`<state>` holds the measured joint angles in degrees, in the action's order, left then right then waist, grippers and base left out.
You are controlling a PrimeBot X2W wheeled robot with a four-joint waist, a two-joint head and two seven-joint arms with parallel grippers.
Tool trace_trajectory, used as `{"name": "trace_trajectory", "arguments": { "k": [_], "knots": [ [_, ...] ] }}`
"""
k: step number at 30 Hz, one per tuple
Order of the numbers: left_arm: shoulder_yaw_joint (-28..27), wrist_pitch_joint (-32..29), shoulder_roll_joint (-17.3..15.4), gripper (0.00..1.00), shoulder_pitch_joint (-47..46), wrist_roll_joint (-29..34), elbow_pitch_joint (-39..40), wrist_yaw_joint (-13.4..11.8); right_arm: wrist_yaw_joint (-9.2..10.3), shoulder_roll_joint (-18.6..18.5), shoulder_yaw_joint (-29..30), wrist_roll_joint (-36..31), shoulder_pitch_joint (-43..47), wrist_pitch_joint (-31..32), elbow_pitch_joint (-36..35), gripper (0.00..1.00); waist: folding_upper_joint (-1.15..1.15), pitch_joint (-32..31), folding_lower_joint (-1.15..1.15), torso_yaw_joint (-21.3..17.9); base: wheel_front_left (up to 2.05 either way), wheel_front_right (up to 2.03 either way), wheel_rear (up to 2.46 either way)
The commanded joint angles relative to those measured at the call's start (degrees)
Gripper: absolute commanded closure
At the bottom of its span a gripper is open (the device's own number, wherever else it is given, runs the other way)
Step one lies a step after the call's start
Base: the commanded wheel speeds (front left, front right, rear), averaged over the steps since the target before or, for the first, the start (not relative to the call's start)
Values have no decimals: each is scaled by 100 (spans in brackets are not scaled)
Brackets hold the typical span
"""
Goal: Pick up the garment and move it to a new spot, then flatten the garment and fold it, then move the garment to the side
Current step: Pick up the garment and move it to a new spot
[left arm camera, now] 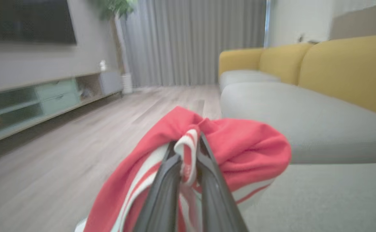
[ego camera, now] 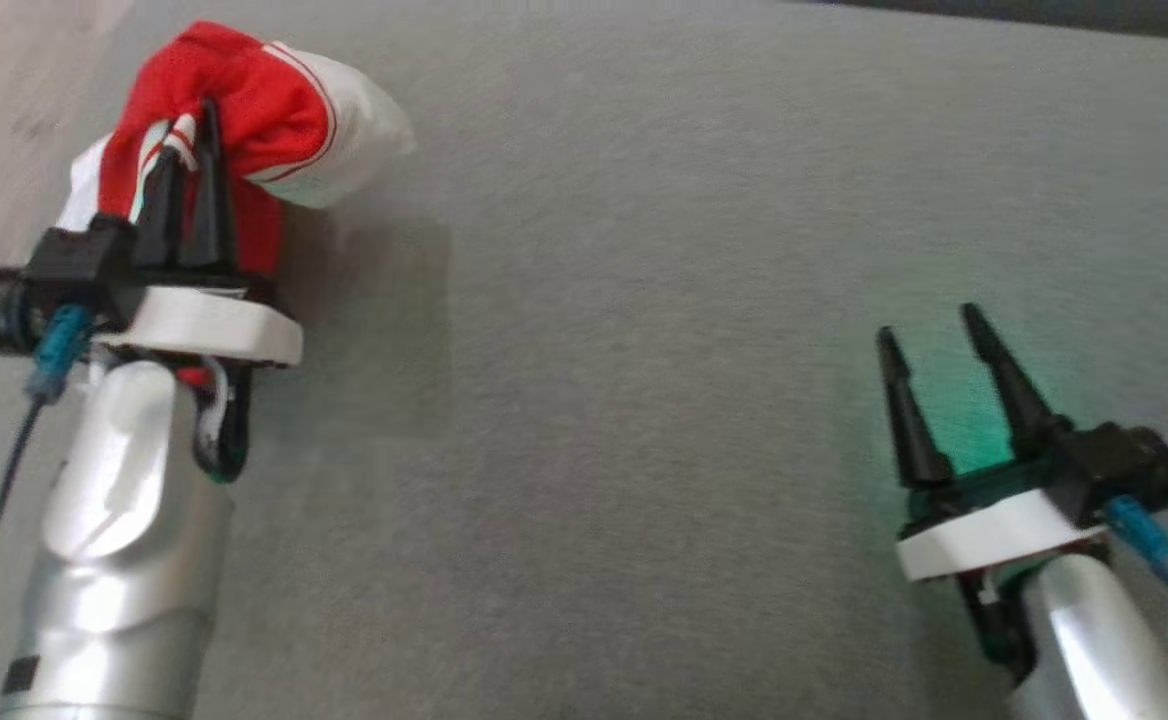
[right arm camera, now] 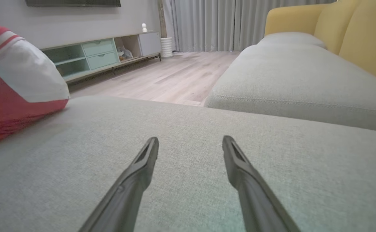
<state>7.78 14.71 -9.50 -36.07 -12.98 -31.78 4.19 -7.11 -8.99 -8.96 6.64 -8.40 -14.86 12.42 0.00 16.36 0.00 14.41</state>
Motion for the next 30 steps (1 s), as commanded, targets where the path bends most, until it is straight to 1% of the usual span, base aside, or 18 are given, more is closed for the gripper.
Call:
{"name": "trace_trajectory", "arguments": {
  "k": [1, 4, 9, 13, 16, 20, 23, 26, 28, 29, 30],
  "knots": [
    [-133, 29, -277, 100, -102, 51, 408, 66, -37, 110, -151, 81, 70, -14, -186, 0, 0, -587, 0, -761, 0, 0, 0],
    [-47, 8, -420, 100, -39, 83, 850, 136, -37, 314, -198, 227, 145, -14, -231, 0, 0, -839, 0, -1259, 0, 0, 0],
    [113, -347, -509, 100, -33, -13, 1647, 209, -37, 474, -205, 314, 267, -14, -354, 0, 0, -1083, 0, -2026, 0, 0, 0],
    [279, -657, -529, 100, -61, -51, 2216, 235, -37, 537, -178, 316, 327, -14, -456, 0, 0, -1133, 0, -2529, 0, 0, 0],
    [400, -855, -484, 100, -87, -116, 2468, 248, -37, 569, -112, 348, 365, -14, -510, 0, 0, -1107, 0, -2790, 0, 0, 0],
    [670, -1002, -419, 100, -57, -94, 2575, 265, -37, 594, -92, 353, 416, -14, -559, 0, 0, -977, 0, -2970, 0, 0, 0],
    [971, -962, -305, 100, 85, -42, 2485, 277, -37, 604, -146, 327, 403, -14, -589, 0, 0, -800, 0, -3013, 0, 0, 0],
    [1380, -792, -150, 100, 326, 39, 2120, 291, -37, 608, -216, 374, 337, -14, -607, 0, 0, -576, 0, -3010, 0, 0, 0],
    [1771, -482, -172, 100, 415, 328, 1745, 301, -37, 609, -270, 425, 268, -14, -602, 0, 0, -422, 0, -2988, 0, 0, 0],
    [1887, -314, -109, 100, 466, 377, 1521, 303, -37, 609, -298, 438, 238, -14, -600, 0, 0, -340, 0, -2962, 0, 0, 0],
    [1931, -194, -23, 79, 507, 384, 1277, 285, -37, 610, -332, 440, 210, -14, -585, 0, 0, -278, 0, -2937, 0, 0, 0]
  ]
}}
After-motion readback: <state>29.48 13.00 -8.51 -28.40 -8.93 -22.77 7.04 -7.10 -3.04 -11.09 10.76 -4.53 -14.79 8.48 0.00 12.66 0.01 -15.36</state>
